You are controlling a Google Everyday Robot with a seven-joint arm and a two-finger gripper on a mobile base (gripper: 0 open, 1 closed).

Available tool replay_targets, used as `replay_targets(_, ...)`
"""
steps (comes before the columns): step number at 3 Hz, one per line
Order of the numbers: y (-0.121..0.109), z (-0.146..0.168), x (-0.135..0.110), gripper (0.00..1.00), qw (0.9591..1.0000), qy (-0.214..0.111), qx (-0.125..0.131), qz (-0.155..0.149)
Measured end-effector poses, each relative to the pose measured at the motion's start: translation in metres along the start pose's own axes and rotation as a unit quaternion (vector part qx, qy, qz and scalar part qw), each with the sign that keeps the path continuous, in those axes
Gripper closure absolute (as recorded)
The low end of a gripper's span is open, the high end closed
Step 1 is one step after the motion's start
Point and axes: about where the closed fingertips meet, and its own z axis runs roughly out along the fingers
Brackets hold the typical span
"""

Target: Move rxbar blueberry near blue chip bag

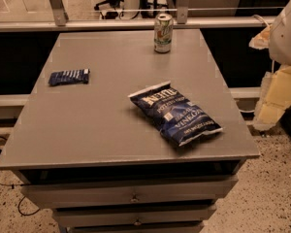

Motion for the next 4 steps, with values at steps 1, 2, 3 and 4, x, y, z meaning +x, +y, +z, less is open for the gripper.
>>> replay_targets(1,0.0,0.0,0.0,0.0,1.0,0.0,0.0,0.0)
replay_targets(2,-0.013,0.006,-0.012,0.0,0.9995,-0.029,-0.005,-0.011)
replay_targets(3,-0.038,0.025,-0.051,0.0,0.9951,-0.089,-0.014,-0.043)
replay_targets(4,-0.063,0.047,-0.135,0.0,0.9777,-0.184,-0.036,-0.094)
